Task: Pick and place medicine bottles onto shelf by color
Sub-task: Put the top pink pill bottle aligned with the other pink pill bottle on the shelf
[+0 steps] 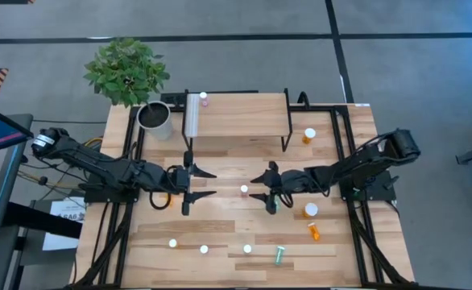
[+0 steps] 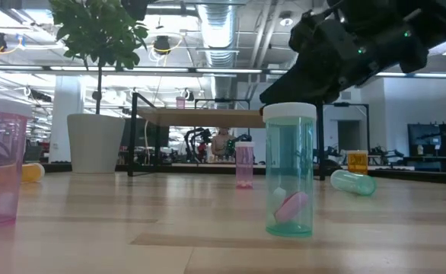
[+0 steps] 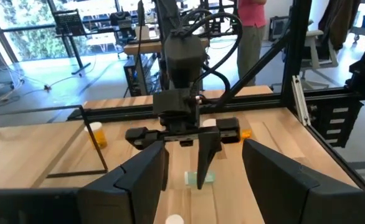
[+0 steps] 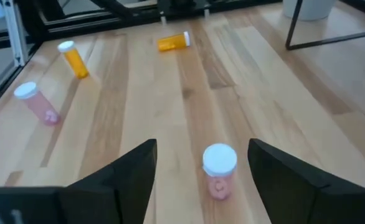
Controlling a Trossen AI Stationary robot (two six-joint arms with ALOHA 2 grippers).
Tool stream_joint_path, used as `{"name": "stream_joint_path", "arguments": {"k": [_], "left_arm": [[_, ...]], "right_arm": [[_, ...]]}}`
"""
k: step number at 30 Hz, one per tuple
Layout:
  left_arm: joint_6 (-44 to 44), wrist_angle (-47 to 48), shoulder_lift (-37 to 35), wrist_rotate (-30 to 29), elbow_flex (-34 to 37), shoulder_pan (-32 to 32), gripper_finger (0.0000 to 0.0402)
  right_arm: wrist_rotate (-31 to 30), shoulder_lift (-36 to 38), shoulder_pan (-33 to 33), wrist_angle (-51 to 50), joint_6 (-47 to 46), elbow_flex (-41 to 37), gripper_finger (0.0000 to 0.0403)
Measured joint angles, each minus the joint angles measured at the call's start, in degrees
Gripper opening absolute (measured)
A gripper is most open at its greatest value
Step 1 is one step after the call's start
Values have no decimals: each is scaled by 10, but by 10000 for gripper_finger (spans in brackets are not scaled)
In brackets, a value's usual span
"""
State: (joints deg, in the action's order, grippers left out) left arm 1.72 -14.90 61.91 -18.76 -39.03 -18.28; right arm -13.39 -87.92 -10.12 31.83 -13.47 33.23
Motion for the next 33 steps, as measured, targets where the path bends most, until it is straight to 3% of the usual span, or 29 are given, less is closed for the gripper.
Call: {"name": "stream_joint_path", "arguments": {"k": [4, 12, 23, 33], "left_arm": [[-14, 11, 0, 0, 0, 0, 206], [-52, 20, 0, 5, 0, 0, 206], [-54, 15, 0, 4, 0, 0, 206], [-54, 22, 1, 4, 0, 0, 206]], "right_arm": [[0, 0, 2, 23, 3, -11, 275], [0, -42, 2, 186, 2, -57, 275], [-1, -146, 5, 233, -2, -30, 275], [-2, -164, 21, 217, -2, -2, 275]]}}
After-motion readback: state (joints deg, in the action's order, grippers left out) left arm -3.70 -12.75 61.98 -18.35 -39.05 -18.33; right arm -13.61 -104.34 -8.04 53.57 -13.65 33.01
